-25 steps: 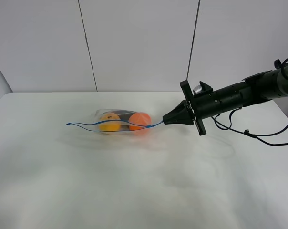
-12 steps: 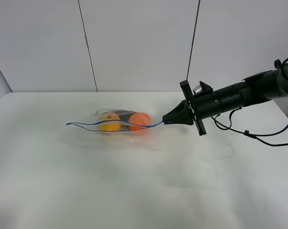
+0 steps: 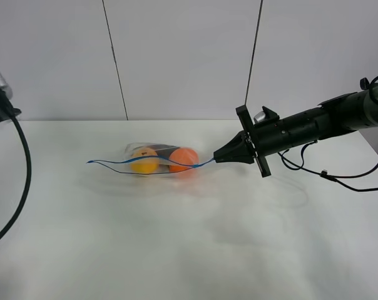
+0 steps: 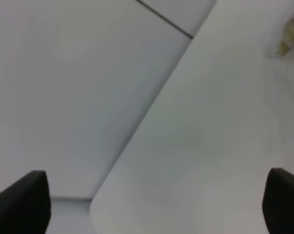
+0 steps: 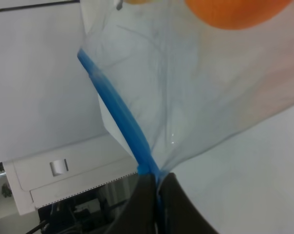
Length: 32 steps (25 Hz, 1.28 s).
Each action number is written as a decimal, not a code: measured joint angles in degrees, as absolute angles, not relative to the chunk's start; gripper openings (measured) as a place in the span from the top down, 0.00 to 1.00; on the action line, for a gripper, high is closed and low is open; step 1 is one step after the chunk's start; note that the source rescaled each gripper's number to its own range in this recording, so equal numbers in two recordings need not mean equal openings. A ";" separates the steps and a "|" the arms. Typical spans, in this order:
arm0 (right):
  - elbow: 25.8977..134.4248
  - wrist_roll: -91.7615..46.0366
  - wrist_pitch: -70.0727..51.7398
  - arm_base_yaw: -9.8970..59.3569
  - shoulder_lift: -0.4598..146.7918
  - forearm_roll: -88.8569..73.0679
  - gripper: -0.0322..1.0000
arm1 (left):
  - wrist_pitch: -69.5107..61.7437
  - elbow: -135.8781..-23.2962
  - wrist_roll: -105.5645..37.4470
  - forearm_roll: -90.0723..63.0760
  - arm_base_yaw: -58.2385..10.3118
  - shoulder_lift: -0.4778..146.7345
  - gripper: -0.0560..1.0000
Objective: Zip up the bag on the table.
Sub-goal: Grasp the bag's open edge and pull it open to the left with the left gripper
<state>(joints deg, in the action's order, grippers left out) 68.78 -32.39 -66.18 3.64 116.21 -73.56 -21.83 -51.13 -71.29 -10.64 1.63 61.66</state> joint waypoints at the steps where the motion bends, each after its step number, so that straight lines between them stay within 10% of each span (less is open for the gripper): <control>1: 68.78 -32.39 -66.12 3.64 116.21 -73.56 0.97 | -21.63 -51.13 -72.95 -13.20 0.77 62.94 0.00; 19: 68.78 -32.39 -65.76 3.64 116.21 -73.56 0.97 | -7.58 -51.17 -71.97 -21.34 -34.89 81.51 0.00; 32: 68.78 -32.34 -65.76 3.64 116.14 -73.56 0.97 | 22.62 -51.17 -66.20 -21.62 -42.74 102.21 0.01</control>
